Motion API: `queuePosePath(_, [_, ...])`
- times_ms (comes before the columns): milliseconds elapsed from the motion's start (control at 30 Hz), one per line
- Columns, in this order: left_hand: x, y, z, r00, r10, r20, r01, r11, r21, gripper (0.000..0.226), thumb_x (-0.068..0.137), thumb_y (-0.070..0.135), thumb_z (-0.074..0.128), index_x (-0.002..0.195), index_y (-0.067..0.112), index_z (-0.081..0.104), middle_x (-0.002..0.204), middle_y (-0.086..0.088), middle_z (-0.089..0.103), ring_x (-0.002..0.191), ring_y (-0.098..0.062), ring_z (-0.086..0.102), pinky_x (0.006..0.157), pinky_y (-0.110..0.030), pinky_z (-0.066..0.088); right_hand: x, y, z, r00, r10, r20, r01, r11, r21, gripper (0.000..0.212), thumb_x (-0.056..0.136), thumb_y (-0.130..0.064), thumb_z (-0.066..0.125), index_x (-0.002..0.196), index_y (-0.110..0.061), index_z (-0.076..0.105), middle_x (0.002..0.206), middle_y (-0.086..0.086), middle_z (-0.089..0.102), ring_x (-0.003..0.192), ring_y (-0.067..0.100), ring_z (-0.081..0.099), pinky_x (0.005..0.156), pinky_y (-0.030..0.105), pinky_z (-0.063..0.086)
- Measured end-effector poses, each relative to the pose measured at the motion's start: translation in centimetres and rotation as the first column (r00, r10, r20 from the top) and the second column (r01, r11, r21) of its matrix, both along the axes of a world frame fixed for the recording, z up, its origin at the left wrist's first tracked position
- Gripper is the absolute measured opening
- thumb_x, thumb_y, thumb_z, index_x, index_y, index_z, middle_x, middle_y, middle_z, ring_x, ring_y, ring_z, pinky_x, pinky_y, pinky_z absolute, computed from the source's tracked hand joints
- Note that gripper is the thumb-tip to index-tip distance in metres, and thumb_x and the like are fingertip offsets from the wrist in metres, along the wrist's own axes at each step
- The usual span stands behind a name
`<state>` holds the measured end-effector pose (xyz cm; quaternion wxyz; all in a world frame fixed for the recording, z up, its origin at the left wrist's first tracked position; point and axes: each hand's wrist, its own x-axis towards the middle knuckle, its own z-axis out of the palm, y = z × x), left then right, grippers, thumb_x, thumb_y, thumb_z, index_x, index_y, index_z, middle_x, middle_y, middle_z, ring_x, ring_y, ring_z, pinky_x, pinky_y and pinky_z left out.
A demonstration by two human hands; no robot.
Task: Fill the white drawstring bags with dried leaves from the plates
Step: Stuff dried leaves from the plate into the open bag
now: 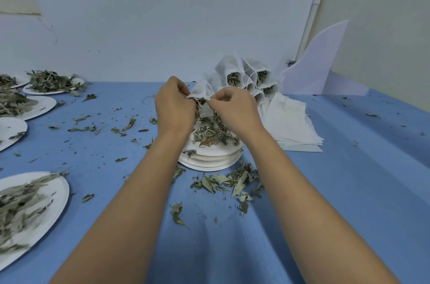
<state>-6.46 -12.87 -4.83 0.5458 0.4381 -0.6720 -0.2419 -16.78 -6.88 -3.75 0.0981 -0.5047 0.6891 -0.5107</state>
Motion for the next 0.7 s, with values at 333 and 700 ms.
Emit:
queuePosePath(333, [0.15, 0.88, 0.65, 0.968, -0.199, -0.155, 0.231, 0.946, 0.228, 0.007, 0.085, 0.022, 0.058, 0.09, 0.017, 0.06, 0.088, 0.003, 0.063, 0.085, -0.013, 0.06, 0.083, -0.034, 0.052, 0.15, -0.44, -0.42, 0.996, -0.081, 0.042, 0.083, 0.995, -0.061, 0.011, 0.085, -0.008, 0.061, 0.087, -0.009, 0.071, 0.078, 0.006, 0.071, 0.079, 0.019, 0.068, 0.079, 0.032, 0.055])
queuePosePath(700, [0.12, 0.39, 0.19, 0.997, -0.074, -0.016, 0.075, 0.987, 0.143, 0.014, 0.081, 0.005, 0.065, 0.079, 0.014, 0.055, 0.068, 0.003, 0.055, 0.063, -0.013, 0.054, 0.054, -0.014, 0.042, 0.35, -0.4, -0.21, 0.992, 0.001, 0.13, 0.008, 0.997, -0.071, 0.012, 0.081, -0.016, 0.064, 0.071, -0.022, 0.067, 0.069, -0.008, 0.067, 0.074, 0.013, 0.066, 0.078, 0.036, 0.056])
